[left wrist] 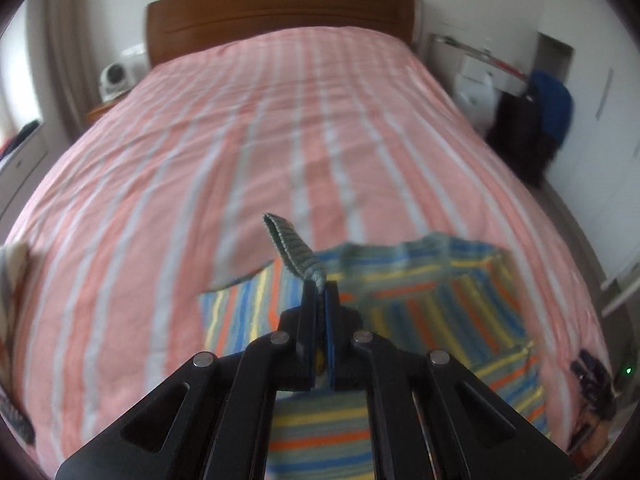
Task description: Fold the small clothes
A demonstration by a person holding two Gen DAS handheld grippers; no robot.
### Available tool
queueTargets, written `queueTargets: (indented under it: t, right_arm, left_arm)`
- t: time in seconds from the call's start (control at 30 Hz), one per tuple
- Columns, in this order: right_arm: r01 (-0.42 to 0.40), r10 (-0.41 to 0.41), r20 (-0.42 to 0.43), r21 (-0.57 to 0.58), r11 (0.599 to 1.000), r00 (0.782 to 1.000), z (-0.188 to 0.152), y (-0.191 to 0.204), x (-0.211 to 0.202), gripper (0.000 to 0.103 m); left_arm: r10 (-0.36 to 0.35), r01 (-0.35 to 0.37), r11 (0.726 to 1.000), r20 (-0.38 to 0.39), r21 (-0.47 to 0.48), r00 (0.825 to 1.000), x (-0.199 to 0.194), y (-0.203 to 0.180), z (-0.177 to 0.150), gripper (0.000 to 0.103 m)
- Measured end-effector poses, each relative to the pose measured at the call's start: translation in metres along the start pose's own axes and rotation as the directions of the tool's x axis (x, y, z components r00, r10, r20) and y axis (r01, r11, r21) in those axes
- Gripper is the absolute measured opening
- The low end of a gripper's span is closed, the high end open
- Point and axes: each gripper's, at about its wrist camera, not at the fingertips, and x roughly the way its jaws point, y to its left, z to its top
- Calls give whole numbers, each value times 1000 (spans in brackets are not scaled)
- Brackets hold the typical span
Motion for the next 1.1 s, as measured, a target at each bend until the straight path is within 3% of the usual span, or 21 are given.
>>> queueTargets:
  t: [0.1, 0.17, 0.2, 0.27, 0.33, 0.4, 0.47, 0.53, 0.57, 0.63, 0.67, 0.7, 0.77, 0.9, 0.97, 1.1]
  right_arm:
    - [-1, 1, 1, 0, 1000, 1000, 0, 0, 0, 77]
    - [0, 0, 0, 0, 1000, 1000, 0, 0, 0, 77]
    - [0, 0, 0, 0, 1000, 1000, 0, 0, 0, 77]
    - [0, 0, 0, 0, 1000, 1000, 0, 0, 0, 77]
    - [0, 0, 1, 0, 1000, 1000, 0, 0, 0, 77]
    - [-3, 3, 3, 1, 1000, 1000, 0, 0, 0, 77]
    - [-4, 4, 5, 1, 1000, 1000, 0, 0, 0, 77]
    - [-2, 2, 6, 0, 1000, 1000, -1, 0, 0, 77]
    - [-1, 2, 6, -1, 1000, 1000, -1, 1, 1, 77]
    - [-1, 1, 5, -2, 1000, 1000, -1, 1, 1, 77]
    - [-1, 1, 5, -2, 1000, 1000, -1, 1, 1, 77]
    - [-1, 1, 5, -2, 1000, 1000, -1, 1, 1, 77]
    - [-1, 1, 5, -3, 1000, 1000, -1, 2, 1, 77]
    - [-1, 1, 6, -2, 1000, 1000, -1, 2, 1, 77]
    - [-2, 2, 6, -1, 1000, 1000, -1, 1, 1, 77]
    - [0, 0, 6, -3, 1000, 1000, -1, 1, 1, 77]
  left_arm:
    - [-49, 50, 998, -34, 42, 998, 34, -57, -12, 3]
    - [-28, 34, 995, -69, 97, 997, 54, -85, -25, 12]
    - [-5, 18, 993, -114, 118, 993, 67, -95, -34, 34]
    - [2, 13, 994, -134, 111, 991, 70, -98, -45, 61]
    - [-19, 27, 995, -95, 91, 995, 56, -81, -51, 70]
    - [22, -20, 999, -62, 43, 998, 46, -49, -50, 81]
    - [64, -66, 997, -69, -33, 996, 49, -17, -53, 83]
    - [103, -114, 990, -139, -78, 985, 66, 13, -67, 83]
    - [147, -163, 984, -186, -73, 972, 75, 24, -77, 82]
    - [257, -277, 960, -268, -41, 929, 92, 45, -102, 74]
    - [253, -279, 958, -276, -60, 927, 91, 56, -111, 77]
    - [208, -244, 963, -257, -117, 944, 81, 67, -118, 82]
    - [180, -225, 955, -225, -194, 958, 56, 80, -125, 83]
    - [188, -214, 958, -143, -193, 972, 5, 93, -138, 92]
    - [247, -262, 953, -110, -152, 963, -14, 99, -147, 96]
    - [410, -416, 907, -85, -62, 908, -27, 116, -175, 98]
